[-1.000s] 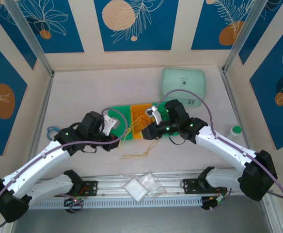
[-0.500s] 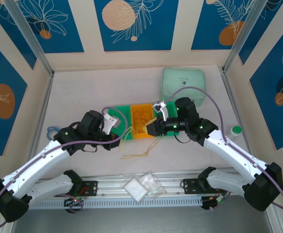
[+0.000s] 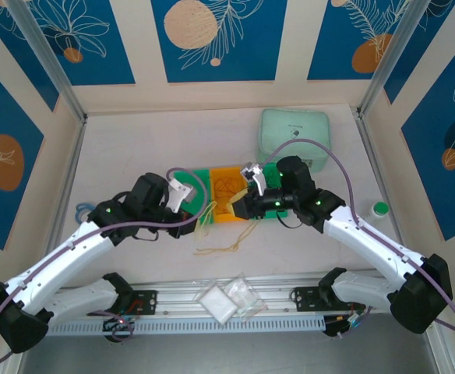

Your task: Untangle the cables

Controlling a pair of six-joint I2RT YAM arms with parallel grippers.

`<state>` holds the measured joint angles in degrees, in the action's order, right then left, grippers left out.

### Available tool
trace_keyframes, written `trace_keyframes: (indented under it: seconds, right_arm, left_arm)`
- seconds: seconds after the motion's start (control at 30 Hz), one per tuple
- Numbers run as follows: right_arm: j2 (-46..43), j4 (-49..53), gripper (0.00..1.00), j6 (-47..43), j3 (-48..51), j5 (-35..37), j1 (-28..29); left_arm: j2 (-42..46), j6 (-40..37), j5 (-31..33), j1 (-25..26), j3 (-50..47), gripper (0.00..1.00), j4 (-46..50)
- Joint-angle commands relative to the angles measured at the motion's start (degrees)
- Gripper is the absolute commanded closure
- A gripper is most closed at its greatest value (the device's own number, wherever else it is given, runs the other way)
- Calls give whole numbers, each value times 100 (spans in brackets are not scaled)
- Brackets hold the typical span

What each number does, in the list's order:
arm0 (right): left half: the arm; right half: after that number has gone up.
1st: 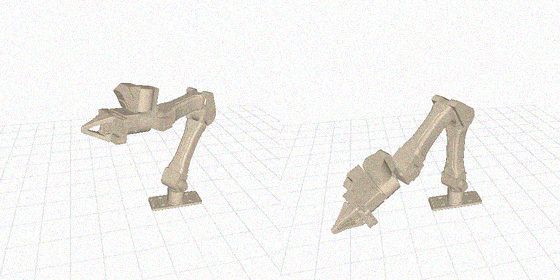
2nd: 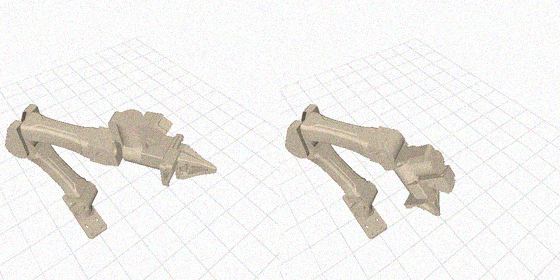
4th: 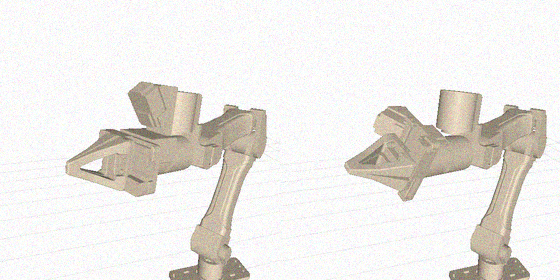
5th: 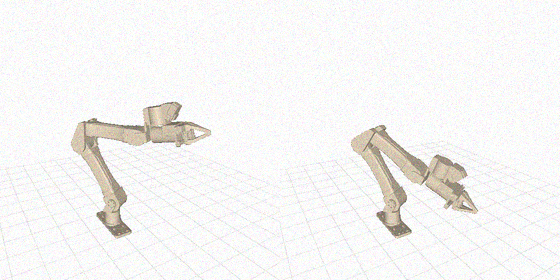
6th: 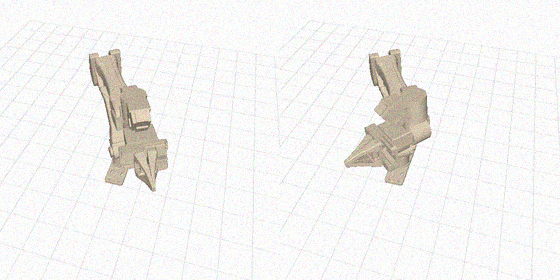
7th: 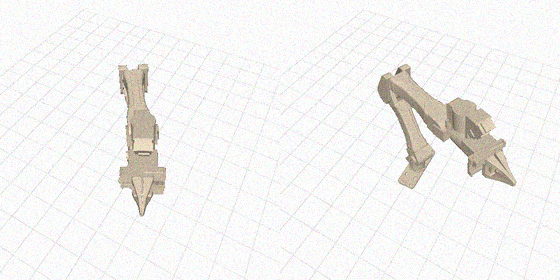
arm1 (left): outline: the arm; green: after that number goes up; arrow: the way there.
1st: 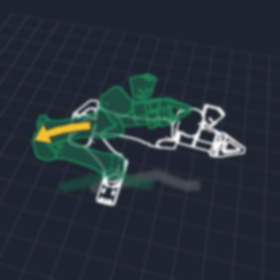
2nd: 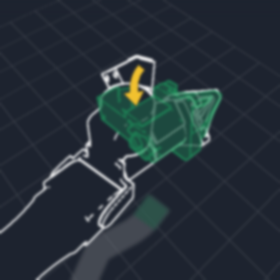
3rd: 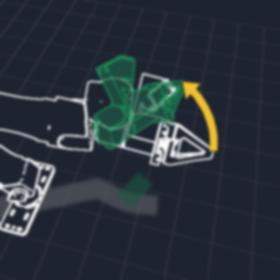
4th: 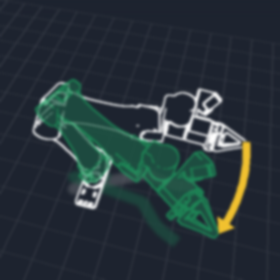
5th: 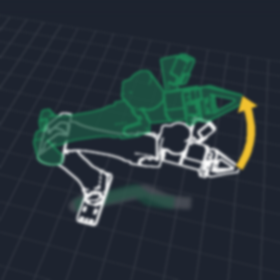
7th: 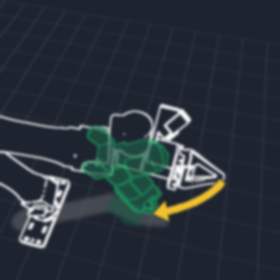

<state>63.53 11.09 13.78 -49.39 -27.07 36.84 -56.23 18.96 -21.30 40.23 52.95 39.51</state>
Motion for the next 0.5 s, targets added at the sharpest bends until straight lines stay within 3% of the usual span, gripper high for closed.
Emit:
trace_keyframes:
  seconds: [0.0,0.27,0.47]
  right_arm:
    - [122,25,65,-545,-191,-45,45]
    - [346,-46,68,-1116,-347,208,-146]
    - [672,-28,67,-1264,-480,-1104,-640]
  left_arm:
    - [-27,-147,-233,-41,204,100,22]
    - [-95,-246,-595,-43,303,100,124]
    - [-206,-408,-764,-43,518,100,450]
